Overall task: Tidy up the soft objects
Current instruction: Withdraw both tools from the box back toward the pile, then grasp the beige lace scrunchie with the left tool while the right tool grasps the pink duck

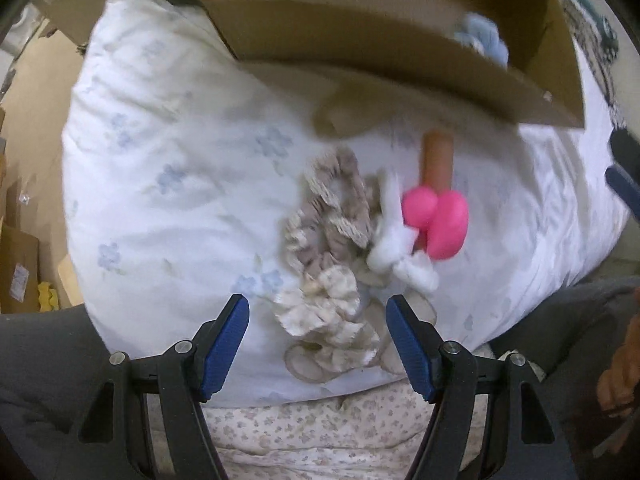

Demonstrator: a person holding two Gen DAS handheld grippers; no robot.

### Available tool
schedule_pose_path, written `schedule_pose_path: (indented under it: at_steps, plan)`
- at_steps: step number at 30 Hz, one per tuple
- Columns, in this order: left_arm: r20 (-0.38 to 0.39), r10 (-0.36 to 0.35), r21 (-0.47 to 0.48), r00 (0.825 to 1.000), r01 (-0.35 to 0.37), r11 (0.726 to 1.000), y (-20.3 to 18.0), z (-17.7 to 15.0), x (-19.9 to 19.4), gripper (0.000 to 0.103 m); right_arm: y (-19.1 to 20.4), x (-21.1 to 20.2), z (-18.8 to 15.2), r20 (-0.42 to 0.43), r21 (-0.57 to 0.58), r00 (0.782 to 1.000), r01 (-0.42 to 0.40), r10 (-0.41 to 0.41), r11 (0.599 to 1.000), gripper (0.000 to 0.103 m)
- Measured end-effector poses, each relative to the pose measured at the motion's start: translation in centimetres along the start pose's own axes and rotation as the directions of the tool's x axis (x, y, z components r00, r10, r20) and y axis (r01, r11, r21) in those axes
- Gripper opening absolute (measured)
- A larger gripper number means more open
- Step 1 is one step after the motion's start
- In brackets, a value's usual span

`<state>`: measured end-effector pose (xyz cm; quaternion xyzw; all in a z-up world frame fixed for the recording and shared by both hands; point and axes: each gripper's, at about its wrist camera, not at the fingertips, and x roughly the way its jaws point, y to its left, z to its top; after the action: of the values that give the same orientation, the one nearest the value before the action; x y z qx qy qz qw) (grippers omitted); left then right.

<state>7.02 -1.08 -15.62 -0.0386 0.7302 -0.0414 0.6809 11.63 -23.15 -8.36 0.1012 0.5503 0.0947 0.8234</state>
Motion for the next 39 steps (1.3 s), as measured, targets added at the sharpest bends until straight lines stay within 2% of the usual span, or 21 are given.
schedule_pose_path:
  at_steps: [5, 9, 10, 11, 14, 15, 17, 20, 25, 29, 33, 34, 36, 39]
  plan:
    - [-0.065, 0.03, 0.009, 0.997, -0.03, 1.0, -0.9, 0.0, 1.8, 0.048, 0.7, 0.5, -0.2, -0.019, -0.018, 1.0, -0.007, 0.007, 1.0, 0.103]
    - [-0.097, 0.025, 0.002, 0.995, -0.025, 1.0, -1.0, 0.2, 2.5, 0.036, 1.0, 1.0, -0.6, -0.048, -0.026, 0.998, -0.035, 0.034, 0.999, 0.103]
    - [-0.092, 0.036, 0.007, 0.995, -0.036, 0.999, -1.1, 0.1, 2.4, 0.032, 1.0, 1.2, -0.6, -0.06, -0.022, 0.997, -0.046, 0.045, 0.999, 0.103]
    - [-0.09, 0.041, 0.011, 0.995, -0.04, 0.999, -1.1, 0.4, 2.2, 0.024, 0.9, 1.5, -0.6, -0.073, -0.015, 0.995, -0.063, 0.062, 0.998, 0.103]
    - [-0.077, 0.05, 0.027, 0.996, -0.048, 0.998, -1.2, 0.3, 1.9, 0.017, 0.8, 2.7, -0.8, -0.14, 0.034, 0.981, -0.132, 0.135, 0.991, 0.103]
    - [-0.072, 0.048, 0.028, 0.996, -0.046, 0.999, -1.2, 0.3, 1.6, 0.015, 0.7, 3.3, -1.0, -0.169, 0.054, 0.973, -0.149, 0.156, 0.987, 0.099]
    - [-0.054, 0.035, 0.025, 0.998, -0.034, 0.999, -1.3, 0.3, 1.0, 0.014, 0.9, 4.5, -1.4, -0.225, 0.068, 0.961, -0.151, 0.162, 0.986, 0.077]
    - [0.018, 0.056, 0.023, 0.998, -0.057, 0.998, -1.3, 0.5, -0.8, 0.013, 1.8, 6.0, -2.0, -0.289, 0.068, 0.943, -0.153, 0.167, 0.986, 0.065]
    - [0.157, 0.081, -0.002, 0.984, -0.082, 0.997, 0.0, 0.5, -4.5, 0.013, 2.6, 8.2, -2.8, -0.348, 0.104, 0.915, -0.177, 0.203, 0.979, 0.062]
    - [0.22, 0.104, -0.041, 0.97, -0.098, 0.994, 0.3, 0.8, -6.1, 0.013, 2.5, 9.8, -3.4, -0.394, 0.165, 0.89, -0.177, 0.229, 0.97, 0.056]
    - [0.23, 0.094, -0.071, 0.969, -0.08, 0.994, 1.3, 1.2, -6.7, 0.013, 3.1, 10.5, -3.7, -0.402, 0.153, 0.89, -0.167, 0.216, 0.974, 0.056]
    - [0.231, 0.092, -0.074, 0.969, -0.077, 0.994, 1.7, 1.1, -6.3, 0.013, 3.2, 10.7, -3.8, -0.402, 0.154, 0.89, -0.165, 0.215, 0.974, 0.052]
    - [0.232, 0.093, -0.076, 0.968, -0.077, 0.994, 1.3, 1.4, -5.9, 0.013, 3.3, 11.2, -3.9, -0.406, 0.154, 0.89, -0.159, 0.209, 0.975, 0.04]
    - [0.242, 0.1, -0.075, 0.965, -0.085, 0.994, 1.7, 1.9, -5.4, 0.013, 3.1, 11.2, -3.9, -0.394, 0.16, 0.894, -0.161, 0.213, 0.974, 0.032]
